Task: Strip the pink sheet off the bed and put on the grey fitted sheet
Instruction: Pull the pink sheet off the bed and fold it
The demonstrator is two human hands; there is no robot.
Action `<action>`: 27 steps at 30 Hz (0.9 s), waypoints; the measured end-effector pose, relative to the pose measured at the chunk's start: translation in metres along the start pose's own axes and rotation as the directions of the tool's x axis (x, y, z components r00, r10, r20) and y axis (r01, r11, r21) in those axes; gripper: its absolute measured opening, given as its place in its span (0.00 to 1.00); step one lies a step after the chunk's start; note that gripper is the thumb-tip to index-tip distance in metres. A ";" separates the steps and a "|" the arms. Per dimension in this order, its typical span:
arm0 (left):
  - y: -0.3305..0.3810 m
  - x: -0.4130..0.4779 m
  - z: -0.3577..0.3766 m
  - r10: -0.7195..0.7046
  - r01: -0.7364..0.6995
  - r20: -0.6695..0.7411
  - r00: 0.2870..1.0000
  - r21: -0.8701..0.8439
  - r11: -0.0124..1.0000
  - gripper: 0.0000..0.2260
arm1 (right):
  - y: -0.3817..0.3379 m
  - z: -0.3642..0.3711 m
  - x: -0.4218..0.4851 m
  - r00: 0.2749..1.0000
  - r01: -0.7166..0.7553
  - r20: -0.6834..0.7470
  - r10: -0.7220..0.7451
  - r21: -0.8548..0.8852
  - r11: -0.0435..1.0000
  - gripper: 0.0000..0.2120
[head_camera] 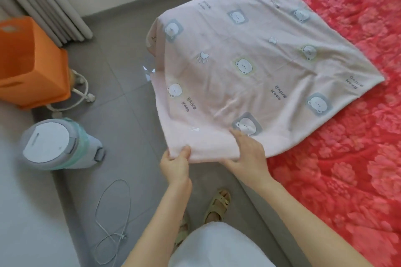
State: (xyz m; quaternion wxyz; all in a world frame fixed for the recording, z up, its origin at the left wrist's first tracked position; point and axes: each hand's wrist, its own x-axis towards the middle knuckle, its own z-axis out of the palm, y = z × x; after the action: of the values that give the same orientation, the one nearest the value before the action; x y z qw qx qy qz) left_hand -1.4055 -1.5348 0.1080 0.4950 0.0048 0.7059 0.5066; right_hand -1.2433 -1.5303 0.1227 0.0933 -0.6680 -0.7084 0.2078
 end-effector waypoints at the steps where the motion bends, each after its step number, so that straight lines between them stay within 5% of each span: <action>1: 0.008 -0.007 0.004 0.050 -0.052 0.054 0.997 0.035 0.998 0.08 | -0.017 0.008 0.000 0.988 0.152 0.042 -0.151 -0.026 0.988 0.39; 4: 0.039 -0.025 0.023 0.142 -0.152 0.142 0.980 0.065 0.986 0.08 | -0.055 0.020 0.017 0.936 0.332 -0.117 -0.332 -0.015 0.943 0.31; 9: 0.083 -0.032 0.029 0.103 -0.142 0.284 0.953 0.122 0.982 0.03 | -0.082 -0.016 0.049 0.902 0.339 -0.317 -0.294 0.097 0.936 0.21; 14: 0.120 -0.040 0.024 0.016 -0.151 0.588 0.809 0.182 0.972 0.17 | -0.085 -0.048 0.064 0.999 0.045 -0.028 -0.037 0.400 0.915 0.11; 19: 0.135 -0.031 0.028 0.081 -0.271 0.590 0.803 0.242 0.932 0.13 | -0.086 -0.071 0.069 0.992 -0.109 0.117 0.052 0.560 0.821 0.21; 22: 0.137 -0.019 0.032 0.304 -0.598 0.591 0.747 0.398 0.695 0.07 | -0.083 -0.084 0.072 0.982 -0.153 0.183 0.051 0.599 0.786 0.17; 25: 0.142 -0.011 0.044 0.476 -0.870 0.730 0.491 0.380 0.314 0.11 | -0.079 -0.099 0.077 0.966 -0.193 0.255 0.034 0.632 0.751 0.23; 27: 0.148 -0.011 0.057 0.466 -0.931 0.806 0.365 0.326 0.165 0.13 | -0.074 -0.114 0.081 0.959 -0.211 0.283 0.025 0.648 0.732 0.24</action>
State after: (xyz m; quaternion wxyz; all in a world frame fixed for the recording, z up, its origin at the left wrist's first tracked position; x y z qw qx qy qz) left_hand -1.4329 -1.4277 0.2221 0.2964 0.6980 0.5759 0.3055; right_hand -1.2709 -1.4331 0.2437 0.2222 -0.6007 -0.5473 0.5388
